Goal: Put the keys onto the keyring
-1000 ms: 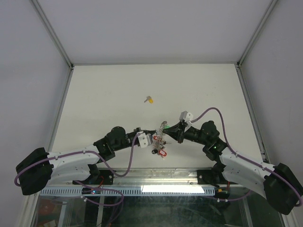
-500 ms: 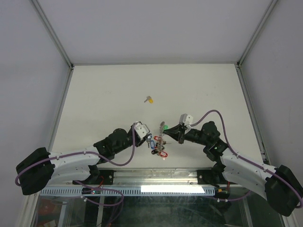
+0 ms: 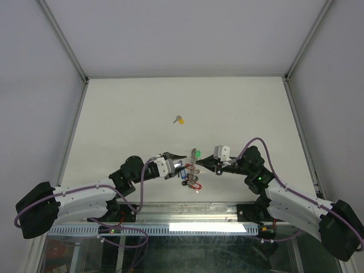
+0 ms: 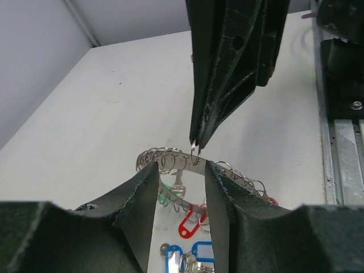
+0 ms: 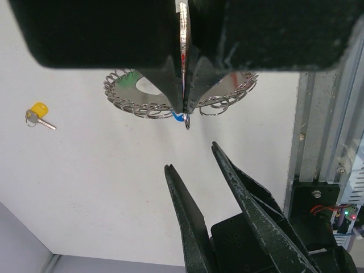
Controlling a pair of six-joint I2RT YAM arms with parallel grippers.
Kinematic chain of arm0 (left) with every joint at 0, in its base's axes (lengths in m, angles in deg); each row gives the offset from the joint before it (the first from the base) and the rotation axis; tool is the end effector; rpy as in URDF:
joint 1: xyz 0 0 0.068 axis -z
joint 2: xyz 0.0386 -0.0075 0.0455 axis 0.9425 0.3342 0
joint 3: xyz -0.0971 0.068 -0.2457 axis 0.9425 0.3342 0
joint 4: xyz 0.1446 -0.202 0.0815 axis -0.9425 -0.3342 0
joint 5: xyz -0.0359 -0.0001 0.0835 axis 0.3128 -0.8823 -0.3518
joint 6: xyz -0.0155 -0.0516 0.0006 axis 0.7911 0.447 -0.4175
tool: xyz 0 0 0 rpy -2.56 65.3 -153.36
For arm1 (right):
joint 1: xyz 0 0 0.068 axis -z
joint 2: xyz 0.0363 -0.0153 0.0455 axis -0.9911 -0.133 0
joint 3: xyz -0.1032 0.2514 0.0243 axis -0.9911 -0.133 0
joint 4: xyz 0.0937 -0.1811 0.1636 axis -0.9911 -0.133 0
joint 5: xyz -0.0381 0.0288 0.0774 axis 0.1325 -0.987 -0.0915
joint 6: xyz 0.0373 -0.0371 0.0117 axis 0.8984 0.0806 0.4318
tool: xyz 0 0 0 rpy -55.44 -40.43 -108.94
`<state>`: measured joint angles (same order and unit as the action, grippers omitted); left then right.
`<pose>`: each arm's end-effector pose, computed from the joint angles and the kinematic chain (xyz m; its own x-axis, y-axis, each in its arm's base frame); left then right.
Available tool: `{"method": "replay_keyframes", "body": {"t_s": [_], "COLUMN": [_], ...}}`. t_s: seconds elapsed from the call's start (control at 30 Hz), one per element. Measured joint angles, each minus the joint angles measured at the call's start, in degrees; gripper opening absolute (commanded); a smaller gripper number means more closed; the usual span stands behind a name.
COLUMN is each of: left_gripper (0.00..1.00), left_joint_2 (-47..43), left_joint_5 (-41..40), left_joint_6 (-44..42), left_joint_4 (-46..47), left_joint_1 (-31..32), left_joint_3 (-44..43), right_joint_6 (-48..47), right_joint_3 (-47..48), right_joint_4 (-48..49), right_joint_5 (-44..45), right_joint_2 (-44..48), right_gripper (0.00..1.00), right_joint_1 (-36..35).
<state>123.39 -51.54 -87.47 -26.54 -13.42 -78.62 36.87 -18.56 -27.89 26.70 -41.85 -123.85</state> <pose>0.1045 -0.1748 0.2155 0.2878 0.1434 -0.9469 0.8885 0.3291 0.3199 0.1201 0.1351 0.2146 0.2078 -0.0885 -0.9742 -0.9599 0.1730 -0.2205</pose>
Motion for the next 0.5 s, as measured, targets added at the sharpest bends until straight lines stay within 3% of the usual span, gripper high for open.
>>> {"method": "replay_keyframes", "body": {"t_s": [0.2, 0.5], "left_gripper": [0.35, 0.29], "left_joint_2": [2.05, 7.08], "left_joint_5": [5.90, 6.38], "left_joint_6": [-1.51, -3.43], "left_joint_4": [1.09, 0.92], "left_joint_1": [0.00, 0.00], "left_joint_3": [0.00, -1.62], "right_joint_6": [-2.73, -3.76], "right_joint_3": [-0.17, -0.17], "right_joint_4": [0.02, 0.02], "right_joint_5": [-1.99, -3.72], "right_joint_2": [0.00, 0.28], "right_gripper": [0.00, 0.00], "right_joint_1": [0.00, 0.00]}}
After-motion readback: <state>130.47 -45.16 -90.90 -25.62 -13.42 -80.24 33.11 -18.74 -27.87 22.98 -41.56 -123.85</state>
